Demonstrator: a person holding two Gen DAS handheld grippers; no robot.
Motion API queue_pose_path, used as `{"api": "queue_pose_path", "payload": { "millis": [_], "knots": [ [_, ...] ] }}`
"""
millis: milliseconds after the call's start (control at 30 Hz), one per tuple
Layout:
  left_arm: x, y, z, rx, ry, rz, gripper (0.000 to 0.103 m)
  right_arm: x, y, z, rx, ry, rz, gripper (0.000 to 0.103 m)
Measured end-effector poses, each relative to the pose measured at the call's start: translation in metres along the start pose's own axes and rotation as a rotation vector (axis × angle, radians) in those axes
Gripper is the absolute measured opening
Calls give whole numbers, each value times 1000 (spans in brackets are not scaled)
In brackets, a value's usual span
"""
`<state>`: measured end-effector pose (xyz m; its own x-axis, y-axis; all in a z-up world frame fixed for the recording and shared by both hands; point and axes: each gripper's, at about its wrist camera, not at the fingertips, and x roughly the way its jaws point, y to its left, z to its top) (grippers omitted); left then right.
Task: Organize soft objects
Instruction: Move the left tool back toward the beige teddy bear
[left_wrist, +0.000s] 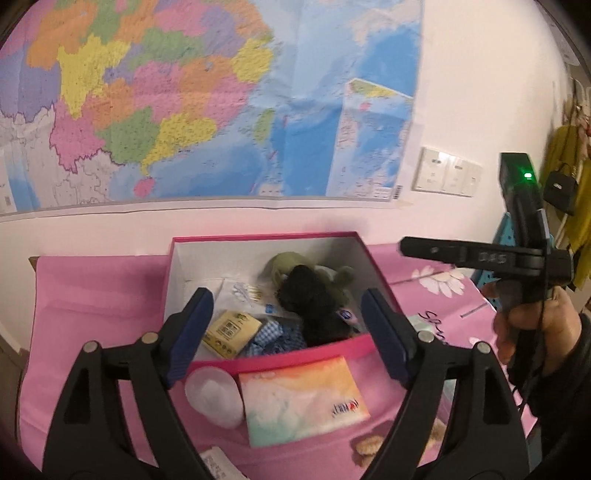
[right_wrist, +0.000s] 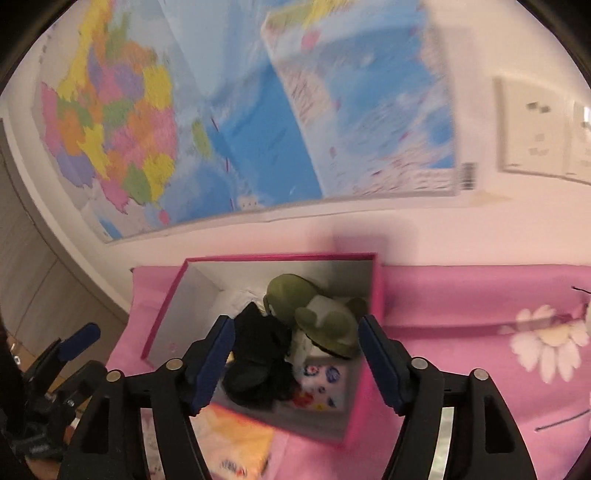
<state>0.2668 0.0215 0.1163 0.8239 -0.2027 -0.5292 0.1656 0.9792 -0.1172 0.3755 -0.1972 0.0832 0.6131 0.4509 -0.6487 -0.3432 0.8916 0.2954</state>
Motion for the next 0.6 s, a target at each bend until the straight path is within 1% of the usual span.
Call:
{"api": "queue_pose_path", "payload": {
  "millis": [67, 133, 167, 200, 267, 333, 400, 467, 533, 600],
  "knots": [
    [-4, -7, -9, 11, 9, -22, 85, -23, -4, -11, -5, -26, 4, 77],
    [-10, -14, -19, 22, 10, -33, 92, -42, -7, -26, -18, -37, 16, 78],
    [-13, -19, -26, 34, 12, -40, 98, -50, -8, -34, -21, -43, 16, 81],
    [-16, -25, -35, 48, 13, -50, 100, -58, -11, -47, -20, -43, 26, 82],
    [-20, -36, -49, 71, 25, -57, 100, -67, -14, -65, -14, -39, 35, 83],
    [-25, -48, -69, 86, 44, -74, 103, -76, -24, -93, 12, -20, 38, 83],
    [-26, -63, -91, 123, 72, -87, 103, -80, -28, -120, 22, 3, 31, 83],
    [-22, -75, -115, 148, 112, -78, 103, -81, -32, -147, 42, 35, 40, 83],
    [-17, -83, -139, 145, 139, -73, 103, -82, -36, -169, 69, 46, 45, 83],
    [-12, -85, -158, 120, 175, -89, 103, -82, -38, -189, 93, 66, 60, 83]
  ]
}}
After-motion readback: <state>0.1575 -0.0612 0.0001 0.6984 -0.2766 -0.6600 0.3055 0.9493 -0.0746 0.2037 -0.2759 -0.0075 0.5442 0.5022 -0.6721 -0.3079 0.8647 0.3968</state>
